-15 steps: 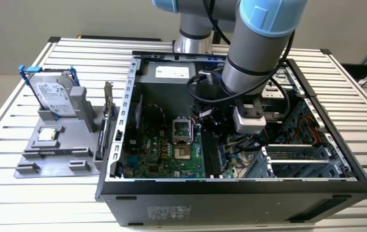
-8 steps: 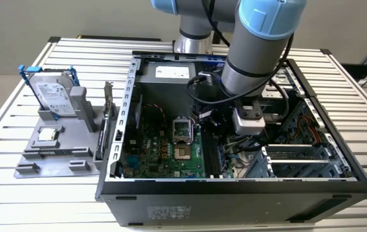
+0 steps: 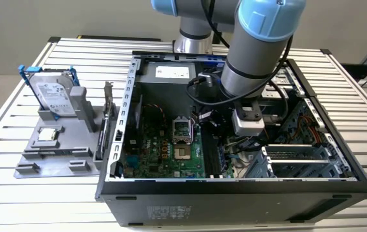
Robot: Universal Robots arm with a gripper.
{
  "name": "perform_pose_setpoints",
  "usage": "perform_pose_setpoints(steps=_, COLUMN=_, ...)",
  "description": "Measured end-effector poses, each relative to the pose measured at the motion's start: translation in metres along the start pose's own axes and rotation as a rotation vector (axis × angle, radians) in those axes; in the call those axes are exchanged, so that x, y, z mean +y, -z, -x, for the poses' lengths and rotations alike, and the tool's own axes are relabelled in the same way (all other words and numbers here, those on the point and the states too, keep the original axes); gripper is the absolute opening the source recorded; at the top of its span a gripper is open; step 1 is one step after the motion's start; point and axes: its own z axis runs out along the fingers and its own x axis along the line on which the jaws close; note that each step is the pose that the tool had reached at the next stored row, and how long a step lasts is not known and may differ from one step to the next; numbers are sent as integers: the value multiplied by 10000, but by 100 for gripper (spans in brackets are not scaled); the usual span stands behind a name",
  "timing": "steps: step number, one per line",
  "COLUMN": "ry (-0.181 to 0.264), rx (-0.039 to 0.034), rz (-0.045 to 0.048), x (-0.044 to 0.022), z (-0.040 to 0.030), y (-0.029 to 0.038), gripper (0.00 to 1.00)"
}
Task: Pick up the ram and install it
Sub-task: 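Insert the ram into the slot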
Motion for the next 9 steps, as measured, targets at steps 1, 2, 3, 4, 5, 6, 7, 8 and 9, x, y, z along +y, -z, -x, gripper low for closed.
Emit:
perform_pose_setpoints(steps=1, ry=0, rx=0, rz=-2, x=-1, z=0, y=-4, gripper=0)
perform_pose_setpoints(steps=2, ry=0, rx=0, rz=0, x=-1, z=0, y=-6, gripper=0)
perform_pose_setpoints(steps=3, ry=0, rx=0, rz=1, x=-1, z=0, y=-9, gripper=0)
perform_pose_setpoints(steps=4, ry=1, rx=0, rz=1, x=-2, z=0, y=-11, gripper=0)
perform_pose_setpoints(steps=5, ry=-1, rx=-1, rz=2, x=-2, z=3, y=-13, gripper=0)
perform_pose_setpoints(steps=6, ry=0, rx=0, rz=2, x=-2, z=3, y=-15, gripper=0)
perform_pose_setpoints(steps=7, ry=1, rx=0, rz=-1, x=-3, z=4, y=-19, gripper=0)
perform_pose_setpoints(steps=8, ry=2, rx=0, rz=-2, x=-3, z=5, y=-24, gripper=0)
perform_pose_setpoints(steps=9, ry=1, rx=0, rz=-2, x=-4, z=5, y=-31, gripper=0)
